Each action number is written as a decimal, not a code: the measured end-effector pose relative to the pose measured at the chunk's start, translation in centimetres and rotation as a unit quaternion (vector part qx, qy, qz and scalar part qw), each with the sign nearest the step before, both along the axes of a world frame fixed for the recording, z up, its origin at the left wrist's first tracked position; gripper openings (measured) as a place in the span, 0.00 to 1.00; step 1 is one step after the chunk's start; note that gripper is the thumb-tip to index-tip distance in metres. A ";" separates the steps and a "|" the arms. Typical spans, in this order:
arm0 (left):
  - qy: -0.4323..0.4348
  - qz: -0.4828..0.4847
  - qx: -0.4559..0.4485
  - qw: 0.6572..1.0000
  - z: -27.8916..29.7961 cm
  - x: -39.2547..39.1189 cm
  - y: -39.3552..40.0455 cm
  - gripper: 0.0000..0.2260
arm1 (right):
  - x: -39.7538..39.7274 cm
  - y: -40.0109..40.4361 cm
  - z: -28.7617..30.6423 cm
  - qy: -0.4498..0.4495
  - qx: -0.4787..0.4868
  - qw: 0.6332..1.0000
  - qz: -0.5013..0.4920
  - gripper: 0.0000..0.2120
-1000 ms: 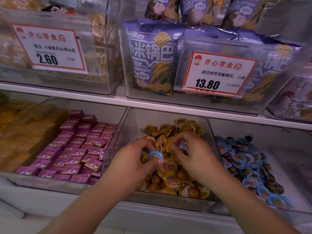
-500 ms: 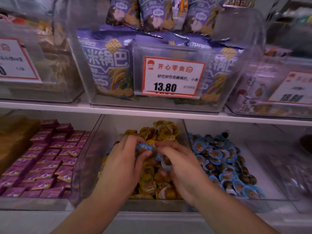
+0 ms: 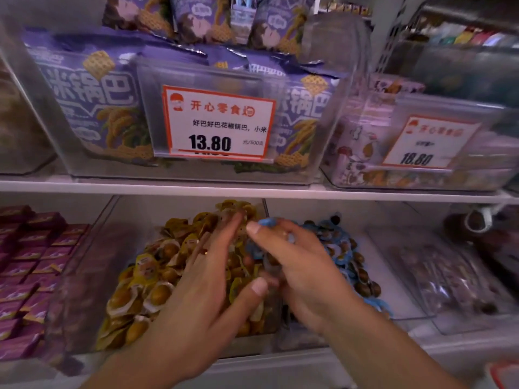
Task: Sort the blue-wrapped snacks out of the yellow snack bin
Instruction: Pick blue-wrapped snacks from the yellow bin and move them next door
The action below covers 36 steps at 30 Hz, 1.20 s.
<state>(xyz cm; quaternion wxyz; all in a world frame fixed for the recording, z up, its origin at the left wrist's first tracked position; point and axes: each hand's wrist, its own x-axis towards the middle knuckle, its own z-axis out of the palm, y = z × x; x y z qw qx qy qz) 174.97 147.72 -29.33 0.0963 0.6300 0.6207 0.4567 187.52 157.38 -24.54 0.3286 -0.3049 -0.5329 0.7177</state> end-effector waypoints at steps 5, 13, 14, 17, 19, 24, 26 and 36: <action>0.059 0.072 -0.013 0.996 -0.5 -1.9 0.3 0.17 | 3.1 8.0 -1.0 -0.087 0.040 0.980 -0.175 0.11; 0.136 0.128 0.015 0.982 0.4 -4.4 -0.7 0.14 | 7.1 14.3 -3.3 -0.172 0.069 0.941 -0.283 0.07; 0.147 0.140 0.021 0.979 0.8 -4.9 -1.1 0.14 | 6.7 13.4 -2.9 -0.165 0.102 0.939 -0.283 0.07; 0.160 0.188 0.035 0.969 1.9 -7.0 -3.1 0.13 | 4.7 8.8 -1.5 -0.159 0.275 0.912 -0.262 0.12; 0.153 0.236 0.027 0.959 2.4 -8.7 -4.9 0.13 | 3.0 4.6 -0.8 -0.161 0.397 0.880 -0.207 0.10; 0.132 0.290 -0.064 0.946 1.5 -11.6 -8.3 0.19 | -5.6 -3.0 -2.1 -0.274 0.583 0.763 0.059 0.15; 0.122 0.274 -0.089 0.950 0.7 -12.2 -9.0 0.19 | -9.9 -4.7 -3.8 -0.335 0.609 0.705 0.145 0.21; 0.060 0.207 -0.083 0.973 -0.8 -14.1 -9.0 0.21 | -16.7 0.3 -6.3 -0.478 0.653 0.523 0.267 0.23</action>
